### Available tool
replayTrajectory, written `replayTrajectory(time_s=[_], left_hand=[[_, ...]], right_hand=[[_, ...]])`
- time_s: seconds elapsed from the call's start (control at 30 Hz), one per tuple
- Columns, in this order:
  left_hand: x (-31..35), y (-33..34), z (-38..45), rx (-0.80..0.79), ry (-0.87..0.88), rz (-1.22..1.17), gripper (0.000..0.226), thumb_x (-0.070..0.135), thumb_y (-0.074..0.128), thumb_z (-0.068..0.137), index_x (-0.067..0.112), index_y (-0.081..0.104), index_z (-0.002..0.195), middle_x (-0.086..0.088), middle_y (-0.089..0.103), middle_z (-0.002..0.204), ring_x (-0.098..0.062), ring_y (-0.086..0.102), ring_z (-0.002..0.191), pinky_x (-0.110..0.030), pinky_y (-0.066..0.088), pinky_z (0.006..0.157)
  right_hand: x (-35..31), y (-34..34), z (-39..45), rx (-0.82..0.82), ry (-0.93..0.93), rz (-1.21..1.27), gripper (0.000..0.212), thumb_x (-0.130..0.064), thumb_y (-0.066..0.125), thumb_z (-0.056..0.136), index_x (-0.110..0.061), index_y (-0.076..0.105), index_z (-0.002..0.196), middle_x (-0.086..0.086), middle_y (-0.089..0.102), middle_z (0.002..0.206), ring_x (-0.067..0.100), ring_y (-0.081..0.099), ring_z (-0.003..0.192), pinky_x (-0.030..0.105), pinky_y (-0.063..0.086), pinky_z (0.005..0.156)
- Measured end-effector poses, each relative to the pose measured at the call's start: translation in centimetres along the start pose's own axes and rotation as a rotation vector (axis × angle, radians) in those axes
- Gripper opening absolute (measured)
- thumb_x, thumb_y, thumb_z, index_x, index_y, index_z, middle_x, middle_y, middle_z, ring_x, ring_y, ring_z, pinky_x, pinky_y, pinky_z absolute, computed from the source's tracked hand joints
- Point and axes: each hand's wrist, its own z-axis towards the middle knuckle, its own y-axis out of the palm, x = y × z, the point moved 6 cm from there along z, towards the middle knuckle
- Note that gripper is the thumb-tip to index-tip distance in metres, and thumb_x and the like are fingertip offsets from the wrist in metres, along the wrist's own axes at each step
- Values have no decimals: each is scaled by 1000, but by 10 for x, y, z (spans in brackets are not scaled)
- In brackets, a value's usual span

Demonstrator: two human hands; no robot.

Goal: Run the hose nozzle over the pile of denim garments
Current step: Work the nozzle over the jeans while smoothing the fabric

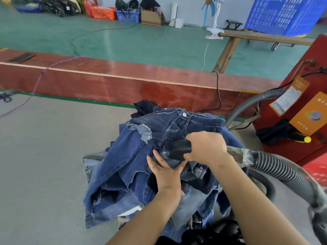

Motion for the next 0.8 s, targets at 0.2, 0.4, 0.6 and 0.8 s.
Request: replayTrajectory(time_s=[0.2, 0.4, 0.6, 0.8], left_hand=[[-3, 0, 0, -12, -15, -15, 116, 74, 58, 74, 43, -34, 139, -58, -31, 111, -75, -35, 101, -75, -11, 100], [1, 4, 2, -38, -9, -45, 110, 77, 59, 71, 50, -18, 144, -58, -39, 113, -77, -36, 92, -76, -16, 97], [-2, 5, 3, -26, -27, -29, 116, 77, 59, 70, 45, -25, 143, -58, -40, 103, -75, -44, 76, -76, -11, 99], [-3, 3, 1, -35, -19, -59, 114, 76, 61, 70, 50, -23, 143, -56, -40, 116, -76, -16, 122, -73, -9, 103]], right_hand=[[-11, 4, 5, 24, 13, 75, 24, -43, 61, 84, -25, 48, 93, -3, 62, 98, 24, 62, 91, 29, 36, 63], [15, 3, -6, -36, 48, 106, 29, -47, 64, 78, -25, 47, 88, -7, 51, 82, 21, 54, 79, 27, 29, 51], [-18, 10, 5, 75, -16, 114, 26, -46, 60, 84, -25, 45, 90, -5, 61, 93, 20, 56, 80, 28, 32, 58], [19, 8, -1, -32, 32, 182, 28, -47, 65, 77, -25, 49, 87, -12, 44, 73, 19, 54, 80, 26, 30, 52]])
